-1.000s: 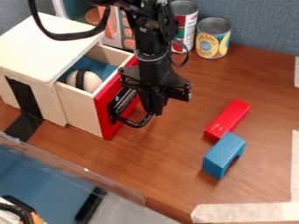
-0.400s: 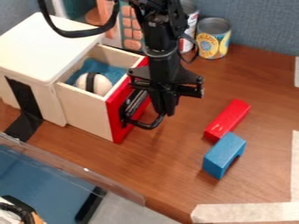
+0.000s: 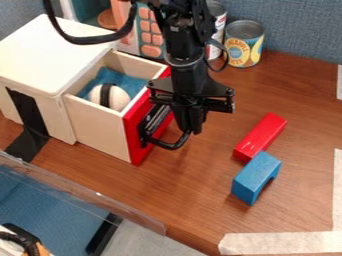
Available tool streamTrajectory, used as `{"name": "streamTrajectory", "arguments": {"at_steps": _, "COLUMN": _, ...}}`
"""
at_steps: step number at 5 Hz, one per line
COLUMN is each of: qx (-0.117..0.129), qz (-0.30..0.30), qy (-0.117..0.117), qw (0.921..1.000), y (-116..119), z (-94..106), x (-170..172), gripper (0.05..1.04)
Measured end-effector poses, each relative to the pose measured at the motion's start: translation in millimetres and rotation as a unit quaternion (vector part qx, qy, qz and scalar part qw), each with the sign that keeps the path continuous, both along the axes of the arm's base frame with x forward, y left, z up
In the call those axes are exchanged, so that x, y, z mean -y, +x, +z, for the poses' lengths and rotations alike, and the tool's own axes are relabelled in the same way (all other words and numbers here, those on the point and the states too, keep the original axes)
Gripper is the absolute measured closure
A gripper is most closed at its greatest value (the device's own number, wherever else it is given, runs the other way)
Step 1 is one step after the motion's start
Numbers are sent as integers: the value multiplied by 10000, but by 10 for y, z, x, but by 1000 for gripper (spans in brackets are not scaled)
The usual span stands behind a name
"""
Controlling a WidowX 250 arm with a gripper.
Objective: Open the drawer
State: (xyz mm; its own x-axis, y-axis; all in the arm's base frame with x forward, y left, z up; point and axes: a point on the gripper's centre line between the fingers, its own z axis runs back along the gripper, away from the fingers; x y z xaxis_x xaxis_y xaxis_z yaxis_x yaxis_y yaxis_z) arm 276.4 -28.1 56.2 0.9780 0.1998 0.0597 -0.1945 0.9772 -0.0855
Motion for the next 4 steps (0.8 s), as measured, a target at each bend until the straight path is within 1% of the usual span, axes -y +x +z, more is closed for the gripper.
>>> {"name": "streamTrajectory", "arguments": {"at_steps": 1, "qx": -18, "qz": 5, "qy": -48, "qw": 10000, "y": -18, "z": -4, "x": 27, "gripper": 950}}
{"name": "streamTrajectory", "arguments": {"at_steps": 2, "qx": -243, "qz": 371, "qy": -180, "qw": 9989, "y": -140, "z": -44, "x": 62, "gripper": 736}}
{"name": "streamTrajectory", "arguments": {"at_steps": 3, "qx": -64, "qz": 574, "qy": -221, "qw": 9981, "y": -127, "z": 89, "x": 64, "gripper": 423}}
{"name": "streamTrajectory", "arguments": {"at_steps": 4, "qx": 218, "qz": 573, "qy": -123, "qw": 9980, "y": -134, "z": 281, "x": 21, "gripper": 133}}
